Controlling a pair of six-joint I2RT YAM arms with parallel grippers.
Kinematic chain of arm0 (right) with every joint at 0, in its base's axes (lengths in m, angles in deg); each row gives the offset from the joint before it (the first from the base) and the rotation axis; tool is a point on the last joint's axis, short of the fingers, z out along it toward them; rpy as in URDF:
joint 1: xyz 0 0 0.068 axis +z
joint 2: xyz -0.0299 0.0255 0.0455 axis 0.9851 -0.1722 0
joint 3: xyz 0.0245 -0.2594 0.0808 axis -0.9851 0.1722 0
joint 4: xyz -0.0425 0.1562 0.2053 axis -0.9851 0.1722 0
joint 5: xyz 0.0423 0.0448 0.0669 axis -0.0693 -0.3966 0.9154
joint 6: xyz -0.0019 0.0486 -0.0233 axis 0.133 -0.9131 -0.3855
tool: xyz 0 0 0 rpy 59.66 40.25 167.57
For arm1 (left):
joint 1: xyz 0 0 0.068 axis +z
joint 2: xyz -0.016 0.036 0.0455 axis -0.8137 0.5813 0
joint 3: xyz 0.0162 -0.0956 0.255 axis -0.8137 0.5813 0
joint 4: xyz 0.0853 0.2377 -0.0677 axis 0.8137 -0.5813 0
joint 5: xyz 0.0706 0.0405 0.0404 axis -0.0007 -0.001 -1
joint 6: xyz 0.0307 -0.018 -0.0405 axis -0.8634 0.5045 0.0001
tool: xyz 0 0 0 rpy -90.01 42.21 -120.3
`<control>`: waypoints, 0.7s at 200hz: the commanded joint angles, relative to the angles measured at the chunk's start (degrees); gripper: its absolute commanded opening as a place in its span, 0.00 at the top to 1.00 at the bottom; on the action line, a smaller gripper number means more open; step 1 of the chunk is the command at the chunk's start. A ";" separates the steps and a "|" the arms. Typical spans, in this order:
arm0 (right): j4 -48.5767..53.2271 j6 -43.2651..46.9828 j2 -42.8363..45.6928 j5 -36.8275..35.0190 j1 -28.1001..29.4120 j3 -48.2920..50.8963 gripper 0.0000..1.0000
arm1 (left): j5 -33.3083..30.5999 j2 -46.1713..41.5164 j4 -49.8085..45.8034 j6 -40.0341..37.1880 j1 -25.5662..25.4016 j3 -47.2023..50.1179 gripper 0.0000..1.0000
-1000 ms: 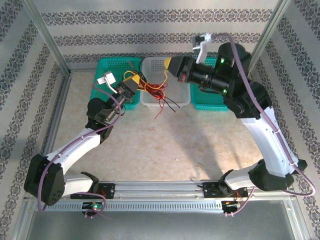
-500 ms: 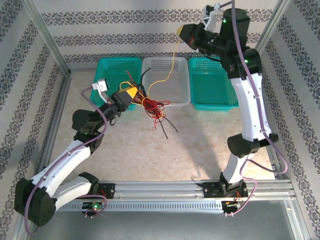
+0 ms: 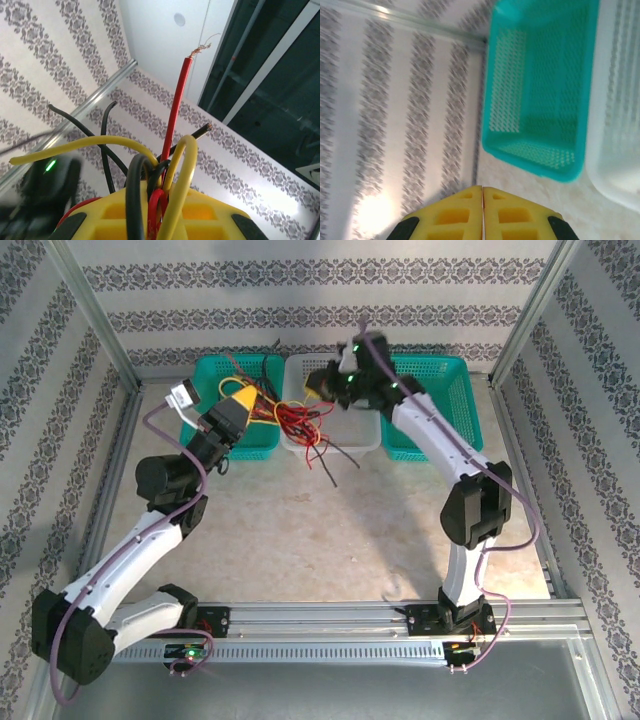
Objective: Untangle the cables
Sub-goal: Untie the cable.
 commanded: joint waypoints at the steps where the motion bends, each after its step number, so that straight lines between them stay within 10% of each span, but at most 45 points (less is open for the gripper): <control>1: -13.07 -5.59 6.24 -1.68 4.49 11.31 1.00 | -2.69 -1.83 3.74 -4.83 0.57 -7.27 1.00; 72: -28.10 -17.43 27.11 -4.95 14.61 43.03 1.00 | -34.20 -1.74 -15.21 -36.13 0.84 -2.95 1.00; 140: -4.77 -7.17 47.09 -8.54 12.01 32.85 1.00 | -33.06 2.07 -17.04 -38.15 2.26 2.08 1.00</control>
